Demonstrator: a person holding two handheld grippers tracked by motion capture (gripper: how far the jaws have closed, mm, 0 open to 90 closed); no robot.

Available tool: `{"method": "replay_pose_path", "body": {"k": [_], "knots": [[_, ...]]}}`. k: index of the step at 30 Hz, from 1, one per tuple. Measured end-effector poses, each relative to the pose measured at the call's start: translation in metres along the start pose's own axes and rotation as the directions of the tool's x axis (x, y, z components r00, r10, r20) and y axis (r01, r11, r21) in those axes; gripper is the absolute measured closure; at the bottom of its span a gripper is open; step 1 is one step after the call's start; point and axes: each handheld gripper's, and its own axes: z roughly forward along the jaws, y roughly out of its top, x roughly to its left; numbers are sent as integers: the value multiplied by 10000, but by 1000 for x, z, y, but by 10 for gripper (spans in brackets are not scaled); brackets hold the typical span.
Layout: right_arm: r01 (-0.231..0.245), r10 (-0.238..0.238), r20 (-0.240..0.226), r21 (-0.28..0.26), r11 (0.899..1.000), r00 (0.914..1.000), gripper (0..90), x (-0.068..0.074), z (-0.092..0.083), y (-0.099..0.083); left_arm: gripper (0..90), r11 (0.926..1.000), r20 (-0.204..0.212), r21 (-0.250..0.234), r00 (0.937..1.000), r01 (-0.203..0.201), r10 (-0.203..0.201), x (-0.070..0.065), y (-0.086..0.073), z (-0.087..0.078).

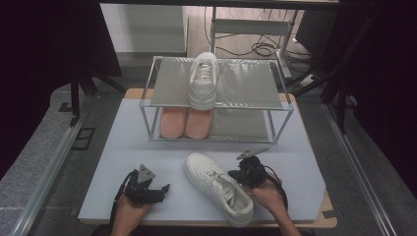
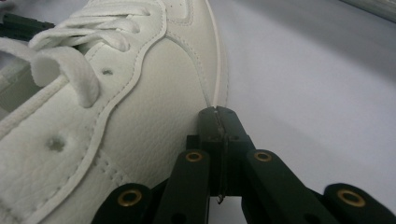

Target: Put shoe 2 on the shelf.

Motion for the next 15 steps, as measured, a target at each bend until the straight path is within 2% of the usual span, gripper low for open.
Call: {"method": "replay_pose_path", "body": {"k": [5,15], "knots": [[98,-98,38,-13,10000,9999,880,-1,-3,0,167,10000,-17,-9,10000,-14,14,0,0,0],[158,-156,85,-217,9996,9998,798,-4,-37,-13,167,10000,-24,2,10000,-28,28,0,0,0]]}}
